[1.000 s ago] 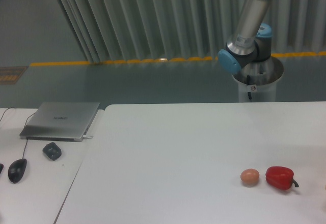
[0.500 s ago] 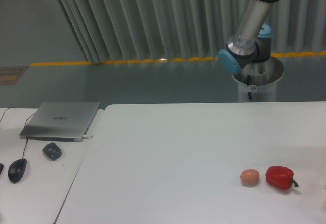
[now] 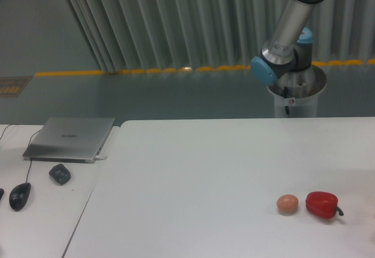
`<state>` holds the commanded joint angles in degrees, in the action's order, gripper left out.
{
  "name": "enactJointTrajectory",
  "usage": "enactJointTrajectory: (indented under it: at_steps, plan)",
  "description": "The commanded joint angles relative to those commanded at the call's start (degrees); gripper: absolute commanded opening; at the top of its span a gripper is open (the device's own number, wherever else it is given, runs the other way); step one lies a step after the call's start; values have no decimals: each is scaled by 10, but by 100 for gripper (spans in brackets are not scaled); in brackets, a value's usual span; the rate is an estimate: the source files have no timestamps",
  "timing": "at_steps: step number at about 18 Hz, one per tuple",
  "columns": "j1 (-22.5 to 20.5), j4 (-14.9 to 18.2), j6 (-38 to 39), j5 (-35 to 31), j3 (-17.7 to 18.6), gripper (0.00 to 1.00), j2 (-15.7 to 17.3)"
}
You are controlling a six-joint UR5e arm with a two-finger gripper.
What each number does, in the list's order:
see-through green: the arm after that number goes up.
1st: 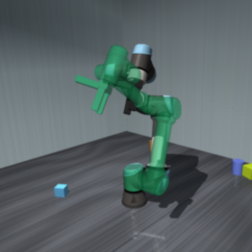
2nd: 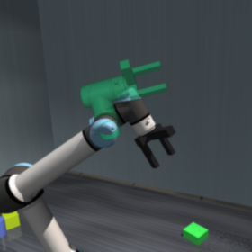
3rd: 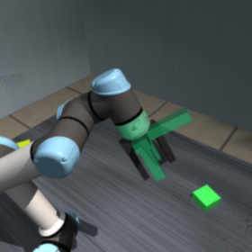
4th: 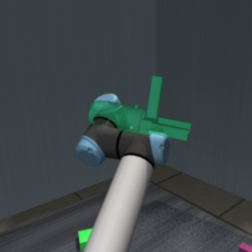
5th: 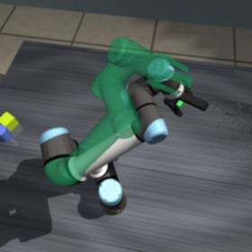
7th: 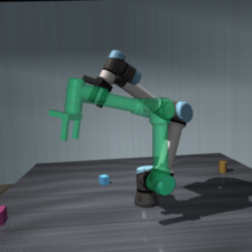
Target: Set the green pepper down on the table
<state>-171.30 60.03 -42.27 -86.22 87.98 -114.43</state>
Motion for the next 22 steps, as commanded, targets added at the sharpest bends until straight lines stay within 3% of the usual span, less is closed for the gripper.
enactJointTrajectory:
  at_steps: [22]
  plan:
    - [-2, -17, -2, -2, 6, 100, -11]
